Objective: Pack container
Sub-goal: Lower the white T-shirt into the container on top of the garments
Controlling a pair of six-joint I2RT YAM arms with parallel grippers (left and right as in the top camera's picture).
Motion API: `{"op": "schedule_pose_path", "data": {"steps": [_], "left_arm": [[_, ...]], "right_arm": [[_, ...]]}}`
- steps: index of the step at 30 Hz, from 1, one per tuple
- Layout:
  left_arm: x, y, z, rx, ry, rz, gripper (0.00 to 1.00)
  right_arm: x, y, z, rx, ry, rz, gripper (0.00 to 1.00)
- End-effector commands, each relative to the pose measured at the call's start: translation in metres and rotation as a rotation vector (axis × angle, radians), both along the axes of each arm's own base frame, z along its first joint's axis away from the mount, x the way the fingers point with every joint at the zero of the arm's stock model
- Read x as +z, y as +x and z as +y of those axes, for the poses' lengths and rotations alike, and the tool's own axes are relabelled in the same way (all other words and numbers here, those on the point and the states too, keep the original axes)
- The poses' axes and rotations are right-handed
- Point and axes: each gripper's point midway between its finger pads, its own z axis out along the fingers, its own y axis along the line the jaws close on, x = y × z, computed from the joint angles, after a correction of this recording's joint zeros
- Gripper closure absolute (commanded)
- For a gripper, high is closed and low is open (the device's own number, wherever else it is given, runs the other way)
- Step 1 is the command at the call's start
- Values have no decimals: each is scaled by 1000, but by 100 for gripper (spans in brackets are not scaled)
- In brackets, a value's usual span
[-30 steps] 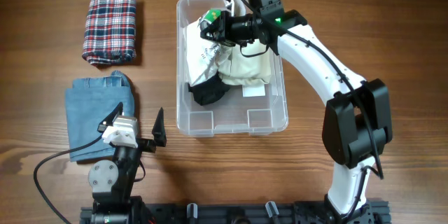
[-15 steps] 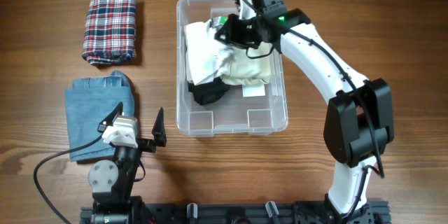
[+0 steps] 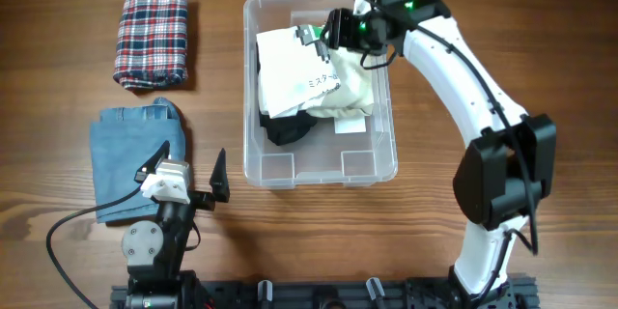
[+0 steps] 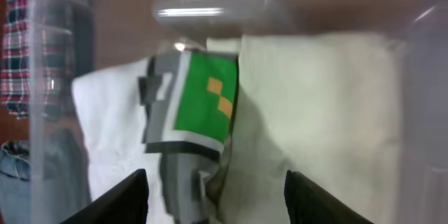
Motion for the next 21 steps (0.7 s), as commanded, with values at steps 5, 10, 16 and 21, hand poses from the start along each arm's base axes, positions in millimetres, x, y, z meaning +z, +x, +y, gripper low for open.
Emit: {"op": "schedule_pose_path", "data": {"steps": [5,10,16,21], "left_arm": [[-3,0,3,11,13,7,0],[-3,0,3,11,13,7,0],[-3,0,3,11,13,7,0],[-3,0,3,11,13,7,0]], "right_arm": [[77,-9,17,207,-144,-264,38],[59,-31,34,266,-257,-234,75],[30,-42,46,247,-323,-162,96],[-18,-48,41,245,-376,-28,96]]}}
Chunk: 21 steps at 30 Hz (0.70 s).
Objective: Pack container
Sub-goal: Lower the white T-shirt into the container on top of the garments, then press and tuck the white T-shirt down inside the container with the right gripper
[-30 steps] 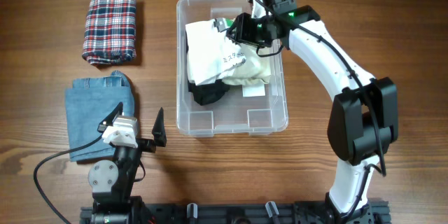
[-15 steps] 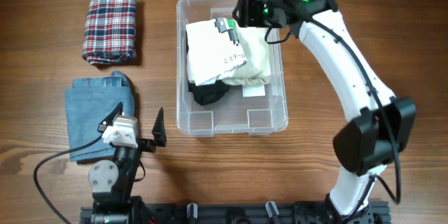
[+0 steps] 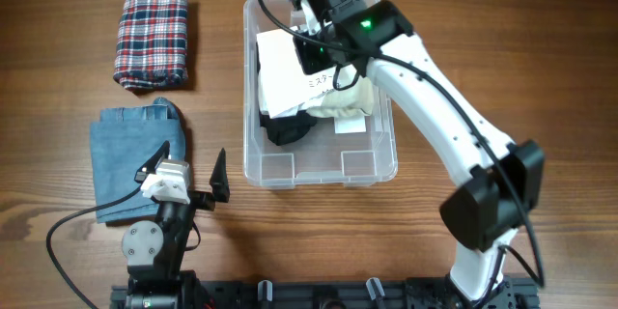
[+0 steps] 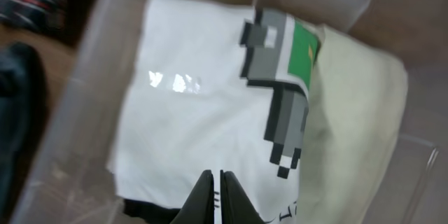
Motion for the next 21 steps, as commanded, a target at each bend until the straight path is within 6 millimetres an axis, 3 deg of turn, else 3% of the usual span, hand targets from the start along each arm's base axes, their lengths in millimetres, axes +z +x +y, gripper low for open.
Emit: {"op": "schedule_pose_path", "data": {"steps": [1,6,10,14,21], "left_arm": [[-3,0,3,11,13,6,0],[-3,0,3,11,13,6,0],[-3,0,3,11,13,6,0],[-3,0,3,11,13,6,0],[-3,0,3,11,13,6,0]], "right_arm": [[-48,3,-10,-57,-90,93,96],[-86,1,-12,-57,-141,163,96],[-90,0,-12,-56,-146,171,96],[-64,5,-9,-58,-112,122,96],[26,22,2,-60,31,-91,91]]}}
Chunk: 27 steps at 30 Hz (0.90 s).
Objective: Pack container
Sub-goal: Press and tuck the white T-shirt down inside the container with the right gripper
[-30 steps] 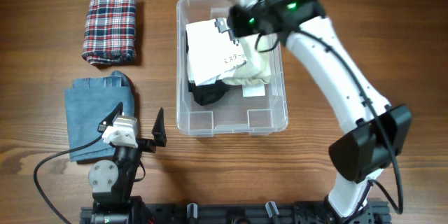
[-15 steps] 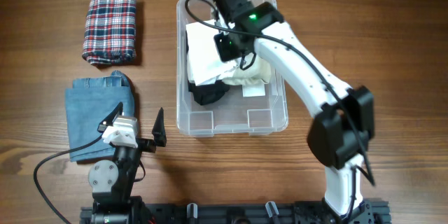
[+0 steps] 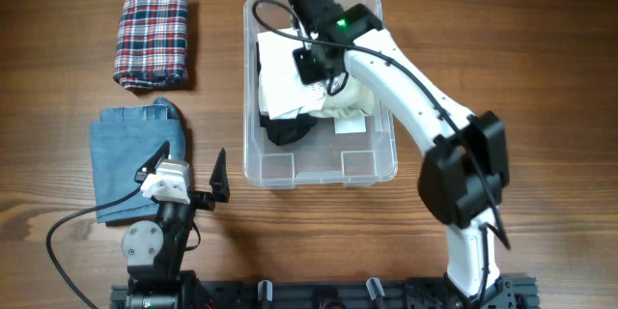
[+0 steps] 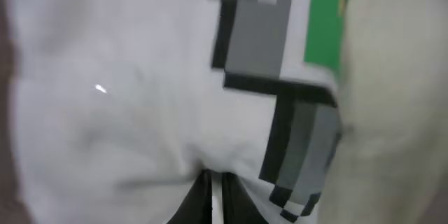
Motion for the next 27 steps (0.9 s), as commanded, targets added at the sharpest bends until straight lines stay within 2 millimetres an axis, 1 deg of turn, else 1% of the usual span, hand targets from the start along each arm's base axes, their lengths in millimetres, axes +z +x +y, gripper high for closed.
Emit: {"op": "schedule_pose_path", "data": {"steps": [1,4,9,12,15,17,18,19,22,25,27], "left_arm": [[-3,0,3,11,13,6,0],[-3,0,3,11,13,6,0],[-3,0,3,11,13,6,0],[-3,0,3,11,13,6,0],[-3,0,3,11,13,6,0],[-3,0,3,11,13,6,0],[-3,0,3,11,13,6,0],[-3,0,3,11,13,6,0],[-3,0,3,11,13,6,0],[-3,0,3,11,13,6,0],[-3,0,3,11,13,6,0]], "right_arm": [[88,16,4,-25,114,-209,90],[91,23,5,-32,124,-238,89],[66,32,7,-89,124,-215,89],[44,37,12,-91,117,-203,90],[14,39,12,-111,100,-165,90],[-6,41,7,-154,74,-143,91],[-18,44,1,-183,44,-144,91],[-25,45,-1,-189,30,-146,90],[-37,47,-5,-193,4,-141,90],[-40,47,-9,-201,-4,-130,89],[-39,47,-9,-202,-3,-133,90]]}}
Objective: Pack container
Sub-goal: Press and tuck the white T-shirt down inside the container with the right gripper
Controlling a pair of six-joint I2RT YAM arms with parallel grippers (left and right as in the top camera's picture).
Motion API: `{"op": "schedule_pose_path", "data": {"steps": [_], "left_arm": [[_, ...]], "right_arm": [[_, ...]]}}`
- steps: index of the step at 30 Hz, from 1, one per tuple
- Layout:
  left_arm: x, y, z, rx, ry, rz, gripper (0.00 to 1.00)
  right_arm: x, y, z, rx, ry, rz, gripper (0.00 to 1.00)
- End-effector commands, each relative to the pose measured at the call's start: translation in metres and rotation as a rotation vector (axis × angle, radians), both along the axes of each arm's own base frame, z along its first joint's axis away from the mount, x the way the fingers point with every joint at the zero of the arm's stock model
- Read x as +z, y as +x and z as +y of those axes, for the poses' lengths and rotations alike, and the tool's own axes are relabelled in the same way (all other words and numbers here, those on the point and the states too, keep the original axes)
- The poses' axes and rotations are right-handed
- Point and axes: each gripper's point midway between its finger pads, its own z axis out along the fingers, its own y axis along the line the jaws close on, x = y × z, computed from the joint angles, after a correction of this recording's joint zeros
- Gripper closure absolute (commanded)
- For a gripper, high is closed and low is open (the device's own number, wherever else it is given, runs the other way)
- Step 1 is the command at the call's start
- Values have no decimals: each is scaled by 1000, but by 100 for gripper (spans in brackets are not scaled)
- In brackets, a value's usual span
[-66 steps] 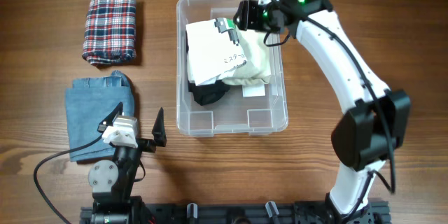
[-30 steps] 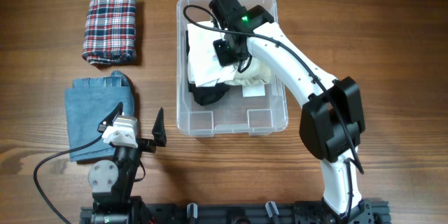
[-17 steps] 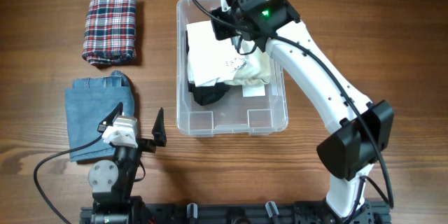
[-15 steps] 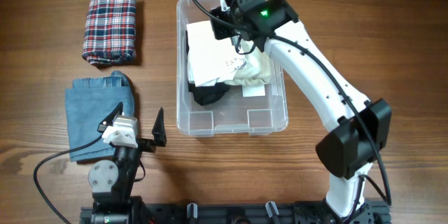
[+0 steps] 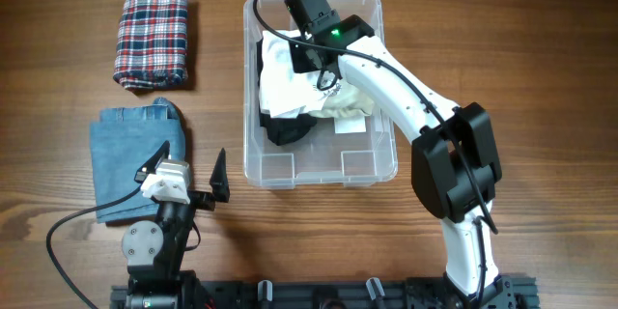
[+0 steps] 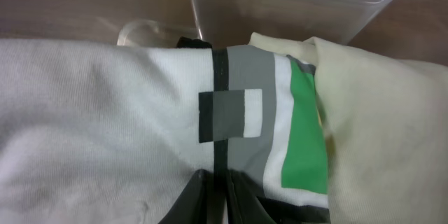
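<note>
A clear plastic container (image 5: 367, 169) holds a white shirt with a grey and green pixel print (image 5: 278, 79), a cream garment (image 5: 350, 106) and a black garment (image 5: 286, 131). My right gripper (image 5: 306, 58) is shut, its tips pressed onto the white shirt (image 6: 105, 112) beside the print, with the cream garment (image 6: 378, 133) on the right. My right gripper (image 6: 218, 185) has nothing visible between its fingers. My left gripper (image 5: 189, 176) rests open near the table's front, next to folded jeans (image 5: 124, 159).
A folded plaid cloth (image 5: 152, 37) lies at the far left of the table, behind the jeans. The container's far wall (image 6: 294, 0) stands just beyond my right gripper. Cables trail from the left arm's base along the front edge.
My right gripper has shifted toward the container's far end, still shut and pressed on the white shirt. The container's far wall now shows in the wrist view. The left arm has not moved.
My right gripper stood open at the container's right side over the garments. Then it was shut above the white shirt. Then its tips pressed into the shirt, and now they press nearer the far wall. The jeans and plaid cloth stayed put.
</note>
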Motion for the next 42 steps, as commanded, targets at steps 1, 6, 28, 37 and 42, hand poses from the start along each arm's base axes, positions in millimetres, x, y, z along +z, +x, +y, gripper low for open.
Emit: {"op": "schedule_pose_path", "data": {"steps": [1,6,28,37,42], "left_arm": [[-3,0,3,11,13,6,0],[-3,0,3,11,12,6,0],[-3,0,3,11,12,6,0],[-3,0,3,11,13,6,0],[-3,0,3,11,13,6,0]], "right_arm": [[-6,5,-16,-54,-39,-4,90],[36,16,-19,-71,-16,-96,88],[-12,-35,-25,2,34,102,80],[23,-21,-30,-22,22,-8,80],[103,-9,-22,-14,119,-161,78]]}}
